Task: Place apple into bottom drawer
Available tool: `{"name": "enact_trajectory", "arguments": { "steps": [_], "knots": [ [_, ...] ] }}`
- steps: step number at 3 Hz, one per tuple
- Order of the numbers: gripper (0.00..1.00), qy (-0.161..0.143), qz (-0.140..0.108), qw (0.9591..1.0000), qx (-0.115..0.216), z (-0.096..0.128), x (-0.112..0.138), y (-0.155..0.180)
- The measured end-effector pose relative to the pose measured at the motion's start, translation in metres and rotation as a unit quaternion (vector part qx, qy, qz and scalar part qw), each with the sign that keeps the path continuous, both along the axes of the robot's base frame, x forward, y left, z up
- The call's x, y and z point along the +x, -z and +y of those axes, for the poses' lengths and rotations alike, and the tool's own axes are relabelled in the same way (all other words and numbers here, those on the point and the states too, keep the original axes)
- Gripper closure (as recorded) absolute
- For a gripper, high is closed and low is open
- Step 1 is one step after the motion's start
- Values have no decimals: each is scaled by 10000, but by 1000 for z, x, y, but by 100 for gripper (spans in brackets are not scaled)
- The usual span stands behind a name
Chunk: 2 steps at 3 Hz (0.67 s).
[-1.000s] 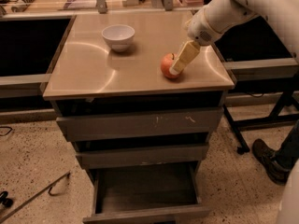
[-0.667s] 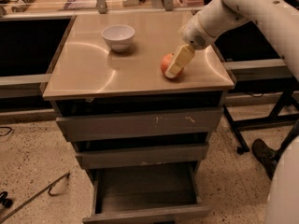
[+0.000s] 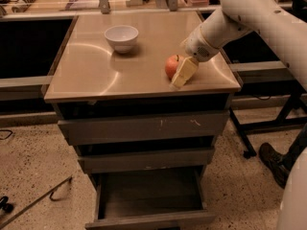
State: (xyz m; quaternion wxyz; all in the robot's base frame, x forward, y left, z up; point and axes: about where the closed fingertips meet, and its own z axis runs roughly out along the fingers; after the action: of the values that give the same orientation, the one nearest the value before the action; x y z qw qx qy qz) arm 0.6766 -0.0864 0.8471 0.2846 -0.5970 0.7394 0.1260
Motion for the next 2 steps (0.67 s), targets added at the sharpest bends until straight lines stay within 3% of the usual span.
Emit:
{"name": "enact_trajectory", "arguments": {
  "steps": [1, 2],
  "knots": [
    [17, -5, 13, 10000, -4, 0, -1, 1],
    [41, -5, 13, 10000, -4, 0, -1, 1]
  ]
}}
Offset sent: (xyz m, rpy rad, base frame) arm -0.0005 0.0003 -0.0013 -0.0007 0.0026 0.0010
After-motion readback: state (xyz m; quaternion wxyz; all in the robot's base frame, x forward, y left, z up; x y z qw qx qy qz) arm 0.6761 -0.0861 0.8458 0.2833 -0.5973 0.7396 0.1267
